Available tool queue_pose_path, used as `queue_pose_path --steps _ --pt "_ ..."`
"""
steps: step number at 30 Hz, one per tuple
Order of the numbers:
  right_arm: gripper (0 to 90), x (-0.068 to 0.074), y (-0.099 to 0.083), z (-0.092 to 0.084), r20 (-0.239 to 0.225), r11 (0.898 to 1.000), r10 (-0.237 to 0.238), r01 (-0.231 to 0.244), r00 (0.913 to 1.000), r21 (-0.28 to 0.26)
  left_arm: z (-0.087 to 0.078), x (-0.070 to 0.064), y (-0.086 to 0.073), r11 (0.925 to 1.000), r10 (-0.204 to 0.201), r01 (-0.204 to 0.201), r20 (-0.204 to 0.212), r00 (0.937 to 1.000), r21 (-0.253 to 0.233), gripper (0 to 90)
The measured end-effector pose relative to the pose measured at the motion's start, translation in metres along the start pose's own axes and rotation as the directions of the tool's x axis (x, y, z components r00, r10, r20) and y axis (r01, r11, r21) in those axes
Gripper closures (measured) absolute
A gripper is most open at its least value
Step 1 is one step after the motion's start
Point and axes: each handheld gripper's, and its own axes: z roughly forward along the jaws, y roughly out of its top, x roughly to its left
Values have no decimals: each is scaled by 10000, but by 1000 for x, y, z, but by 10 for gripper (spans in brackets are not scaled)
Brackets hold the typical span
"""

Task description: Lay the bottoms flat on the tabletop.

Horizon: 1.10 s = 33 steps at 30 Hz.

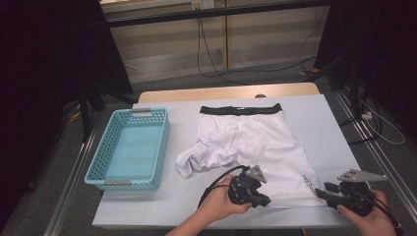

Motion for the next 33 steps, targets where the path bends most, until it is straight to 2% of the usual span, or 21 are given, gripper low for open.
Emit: queue_pose_path --steps 2,4,7,9,15,18,22,24,26,28,30,31,33 --pt "574 1 -3 2 40 9998 -83 82 10000 156 1 0 0 10000 28 -28 23 10000 34 879" --pt "673 2 -3 0 198 9995 -250 247 9995 189 1 -1 1 10000 55 -55 28 10000 52 879" --pt "847 1 -3 0 -139 9994 -253 256 9996 235 1 -3 2 10000 82 -83 51 10000 42 879" --pt "900 1 -4 -1 -396 9992 -284 295 9988 268 0 -4 3 9999 127 -127 71 9999 10 879" --pt "900 2 -5 -10 -557 9987 -268 291 9981 416 1 -7 3 9998 195 -195 234 9995 -4 878" --pt "900 -1 -8 -16 -554 9983 -191 221 9983 538 2 -12 4 9999 164 -161 399 9991 -60 878" --pt "900 -4 -10 -24 -618 9978 -157 197 9980 641 3 -20 6 9994 339 -332 571 9978 -117 878" --pt "900 -5 -11 -25 -704 9968 -138 193 9974 780 4 -22 7 9991 430 -425 623 9971 -89 875" --pt "900 -6 -13 -23 -790 9954 -56 131 9969 944 4 -22 7 9994 338 -334 672 9972 -69 862" --pt "883 -6 -12 -20 -785 9949 -111 189 9969 992 4 -20 6 9996 259 -251 767 9967 -113 829" --pt "782 -6 -10 -18 -735 9960 -81 145 9973 876 2 -18 7 9997 108 -93 691 9976 -233 739" --pt "783 -6 -7 -17 -726 9964 -83 144 9973 830 0 -17 7 9994 46 -20 743 9972 -343 713" --pt "735 -6 -1 -15 -671 9980 -112 154 9977 619 -5 -13 7 9985 -5 37 568 9984 -554 657"
